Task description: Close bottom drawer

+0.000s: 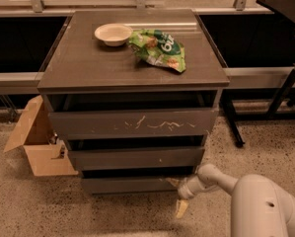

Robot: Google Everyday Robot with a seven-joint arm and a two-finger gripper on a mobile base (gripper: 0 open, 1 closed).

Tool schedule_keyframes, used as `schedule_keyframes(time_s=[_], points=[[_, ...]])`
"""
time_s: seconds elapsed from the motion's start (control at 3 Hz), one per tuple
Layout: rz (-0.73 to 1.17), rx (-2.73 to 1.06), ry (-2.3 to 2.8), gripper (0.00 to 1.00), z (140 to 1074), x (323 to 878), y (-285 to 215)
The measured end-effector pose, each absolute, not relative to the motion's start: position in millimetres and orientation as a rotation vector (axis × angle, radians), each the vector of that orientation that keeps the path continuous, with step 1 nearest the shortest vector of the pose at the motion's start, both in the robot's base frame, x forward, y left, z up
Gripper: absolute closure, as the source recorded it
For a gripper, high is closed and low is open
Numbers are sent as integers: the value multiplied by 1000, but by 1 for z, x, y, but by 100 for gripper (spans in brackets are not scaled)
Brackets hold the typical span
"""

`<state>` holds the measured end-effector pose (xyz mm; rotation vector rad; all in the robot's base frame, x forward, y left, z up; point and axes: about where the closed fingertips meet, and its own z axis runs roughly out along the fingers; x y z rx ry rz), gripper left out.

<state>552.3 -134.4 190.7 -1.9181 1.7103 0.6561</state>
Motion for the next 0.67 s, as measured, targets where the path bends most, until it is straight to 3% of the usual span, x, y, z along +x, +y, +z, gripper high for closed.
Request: schedule_keyframes(time_s=[0.67], points=[[687,-1911,1689,0,204,542,-148]])
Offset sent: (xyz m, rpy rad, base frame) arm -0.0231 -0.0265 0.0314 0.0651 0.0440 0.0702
